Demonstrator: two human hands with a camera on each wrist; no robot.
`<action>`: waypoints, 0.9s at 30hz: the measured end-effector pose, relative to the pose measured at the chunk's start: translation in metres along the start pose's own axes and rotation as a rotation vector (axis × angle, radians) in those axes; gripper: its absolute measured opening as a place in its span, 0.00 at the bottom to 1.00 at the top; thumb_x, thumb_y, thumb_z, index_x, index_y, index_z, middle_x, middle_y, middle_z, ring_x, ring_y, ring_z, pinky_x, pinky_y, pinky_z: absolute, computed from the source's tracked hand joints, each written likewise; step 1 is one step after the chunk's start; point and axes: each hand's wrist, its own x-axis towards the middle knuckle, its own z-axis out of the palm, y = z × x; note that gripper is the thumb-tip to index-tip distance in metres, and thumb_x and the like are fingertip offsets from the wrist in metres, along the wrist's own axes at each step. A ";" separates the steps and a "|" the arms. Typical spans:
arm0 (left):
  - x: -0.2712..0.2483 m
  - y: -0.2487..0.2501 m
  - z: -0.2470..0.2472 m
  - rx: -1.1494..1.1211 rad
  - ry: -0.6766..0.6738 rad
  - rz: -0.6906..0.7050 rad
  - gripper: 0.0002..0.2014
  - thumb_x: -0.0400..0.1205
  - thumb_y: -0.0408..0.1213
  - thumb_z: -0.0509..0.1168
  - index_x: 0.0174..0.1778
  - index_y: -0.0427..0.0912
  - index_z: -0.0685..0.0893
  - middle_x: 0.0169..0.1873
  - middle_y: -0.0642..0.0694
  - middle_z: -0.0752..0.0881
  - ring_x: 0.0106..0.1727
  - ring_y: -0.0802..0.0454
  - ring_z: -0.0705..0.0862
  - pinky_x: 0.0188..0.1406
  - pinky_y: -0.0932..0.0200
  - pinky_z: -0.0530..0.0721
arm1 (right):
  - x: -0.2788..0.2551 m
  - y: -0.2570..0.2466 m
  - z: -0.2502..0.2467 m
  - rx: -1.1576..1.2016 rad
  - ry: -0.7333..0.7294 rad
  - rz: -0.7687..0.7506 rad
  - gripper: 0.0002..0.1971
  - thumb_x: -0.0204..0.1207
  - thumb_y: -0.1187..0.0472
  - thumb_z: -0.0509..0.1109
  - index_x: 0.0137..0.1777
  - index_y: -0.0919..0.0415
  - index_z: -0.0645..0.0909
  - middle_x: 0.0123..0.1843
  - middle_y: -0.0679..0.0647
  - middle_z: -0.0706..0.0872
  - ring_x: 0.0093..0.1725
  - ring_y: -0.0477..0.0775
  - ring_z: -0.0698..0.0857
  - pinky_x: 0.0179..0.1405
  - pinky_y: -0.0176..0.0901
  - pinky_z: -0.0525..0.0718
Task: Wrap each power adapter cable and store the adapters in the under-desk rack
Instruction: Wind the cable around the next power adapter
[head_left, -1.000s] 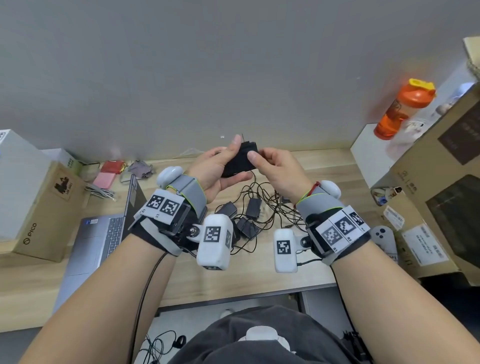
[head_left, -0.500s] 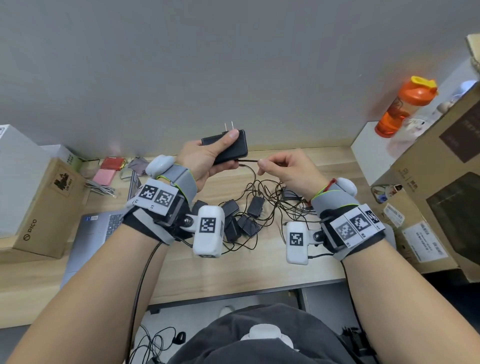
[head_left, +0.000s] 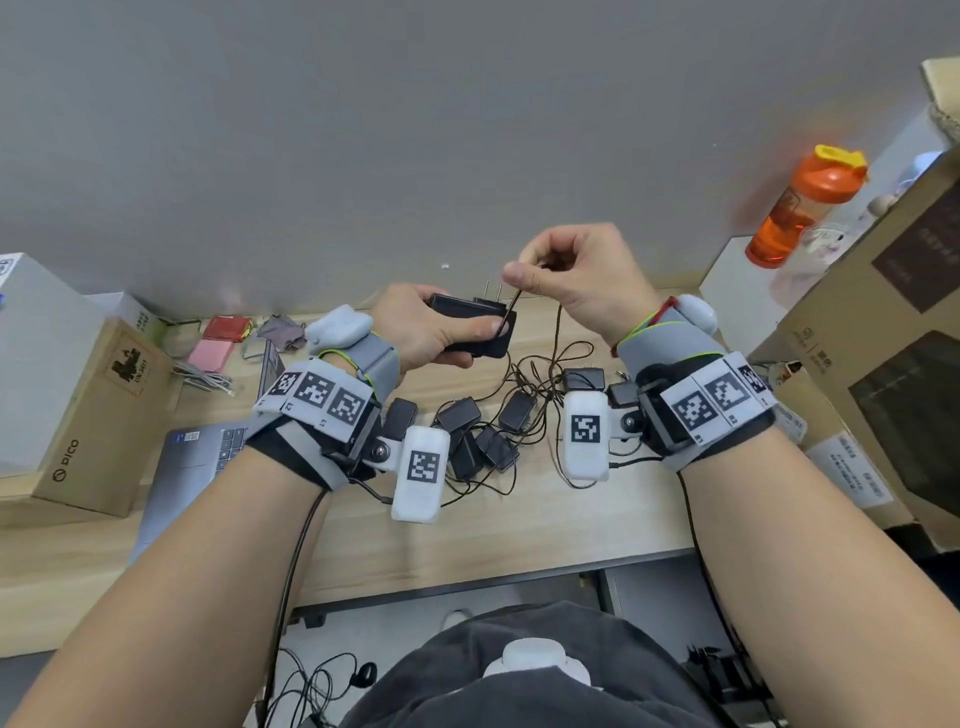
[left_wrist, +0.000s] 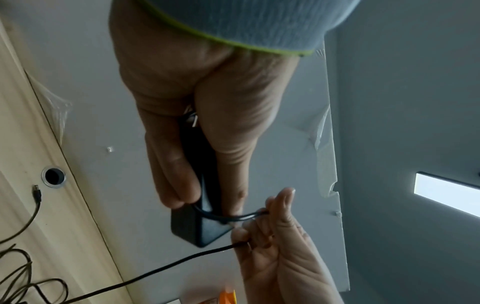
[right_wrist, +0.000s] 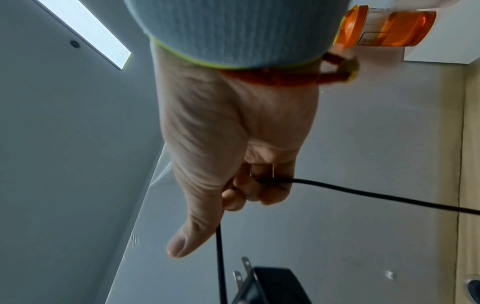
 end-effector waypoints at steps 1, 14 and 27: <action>-0.002 0.000 0.000 0.014 -0.019 -0.009 0.14 0.68 0.34 0.82 0.44 0.35 0.86 0.39 0.44 0.89 0.32 0.50 0.90 0.33 0.62 0.89 | 0.001 -0.002 -0.001 -0.003 -0.010 -0.004 0.09 0.71 0.64 0.80 0.33 0.57 0.83 0.32 0.52 0.82 0.33 0.44 0.77 0.36 0.32 0.77; -0.023 0.001 0.002 0.025 -0.187 -0.007 0.12 0.69 0.34 0.80 0.46 0.37 0.88 0.35 0.46 0.90 0.35 0.50 0.90 0.32 0.63 0.88 | 0.010 0.007 -0.002 -0.014 0.008 -0.012 0.08 0.76 0.65 0.76 0.36 0.57 0.84 0.32 0.46 0.85 0.34 0.41 0.81 0.42 0.33 0.81; -0.017 0.006 0.005 -0.370 0.059 0.082 0.19 0.73 0.33 0.78 0.56 0.27 0.84 0.44 0.35 0.87 0.30 0.48 0.86 0.29 0.65 0.86 | -0.015 0.032 0.040 0.034 -0.148 0.132 0.16 0.87 0.65 0.60 0.37 0.55 0.79 0.23 0.47 0.69 0.23 0.43 0.64 0.23 0.34 0.61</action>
